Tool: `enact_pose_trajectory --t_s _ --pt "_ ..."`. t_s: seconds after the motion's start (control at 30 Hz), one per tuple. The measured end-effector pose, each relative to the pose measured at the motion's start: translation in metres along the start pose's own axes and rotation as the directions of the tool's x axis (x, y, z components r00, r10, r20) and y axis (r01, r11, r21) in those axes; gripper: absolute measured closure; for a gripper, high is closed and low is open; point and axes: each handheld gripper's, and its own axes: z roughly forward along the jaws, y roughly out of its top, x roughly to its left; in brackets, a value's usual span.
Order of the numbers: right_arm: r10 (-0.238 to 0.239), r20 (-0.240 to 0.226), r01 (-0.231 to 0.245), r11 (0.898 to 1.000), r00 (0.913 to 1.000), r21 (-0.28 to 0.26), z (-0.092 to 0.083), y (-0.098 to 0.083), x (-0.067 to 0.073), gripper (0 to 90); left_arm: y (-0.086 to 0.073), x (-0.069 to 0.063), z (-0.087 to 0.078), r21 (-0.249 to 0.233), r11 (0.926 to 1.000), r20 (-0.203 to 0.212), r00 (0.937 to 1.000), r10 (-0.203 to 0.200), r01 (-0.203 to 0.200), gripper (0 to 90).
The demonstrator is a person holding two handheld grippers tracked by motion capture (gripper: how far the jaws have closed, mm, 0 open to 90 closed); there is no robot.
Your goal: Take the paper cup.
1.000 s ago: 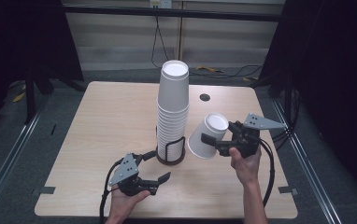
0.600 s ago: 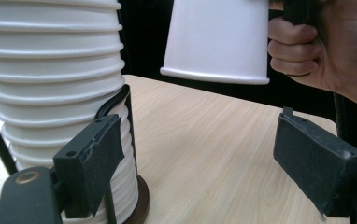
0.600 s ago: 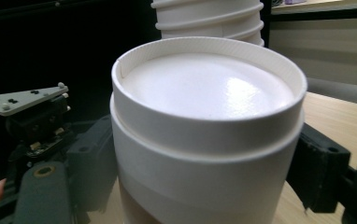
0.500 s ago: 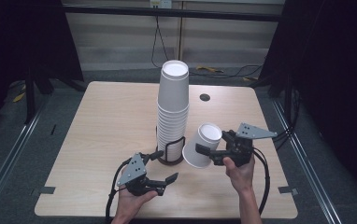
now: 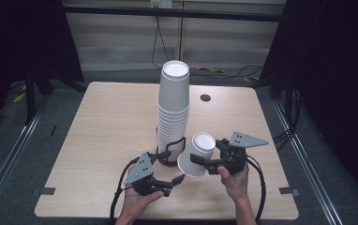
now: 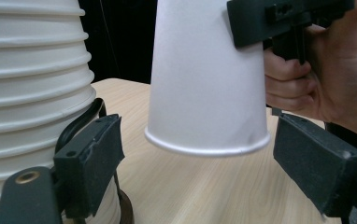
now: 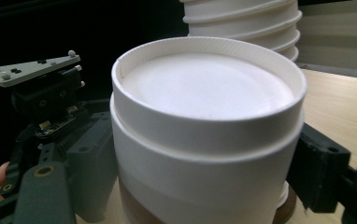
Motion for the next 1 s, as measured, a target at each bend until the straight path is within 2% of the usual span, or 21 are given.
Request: enact_pose_trajectory --t_s 0.4,0.43,0.5,0.67,0.9,1.0 --pt "0.015 -0.039 -0.015 1.0 0.9991 0.004 0.011 -0.012 0.007 21.5 -0.004 -0.003 0.009 0.002 1.0 0.044 0.999 0.01 -0.01 15.3" --pt "0.016 -0.045 -0.016 1.0 0.9989 0.007 0.012 -0.012 0.007 21.5 -0.004 -0.002 0.009 0.013 0.9998 0.043 0.999 0.014 -0.014 15.3" --pt "0.017 -0.051 -0.017 1.0 0.9986 0.003 0.013 -0.013 0.008 21.6 -0.006 -0.002 0.011 0.0 1.0 0.048 0.9989 0.003 -0.003 15.3" --pt "0.017 -0.067 -0.017 1.0 0.9976 0.001 0.018 -0.013 0.011 21.6 -0.008 -0.002 0.013 0.014 0.9999 0.051 0.9987 0.0 -0.001 11.5" --pt "0.02 -0.088 -0.02 1.0 0.9959 0.004 0.023 -0.013 0.013 21.6 -0.007 -0.001 0.018 0.003 0.9999 0.054 0.9985 -0.012 0.012 9.3" --pt "0.02 -0.093 -0.02 1.0 0.9955 0.007 0.025 -0.014 0.014 21.6 -0.007 -0.001 0.021 0.017 0.9998 0.057 0.9983 -0.015 0.014 8.5"
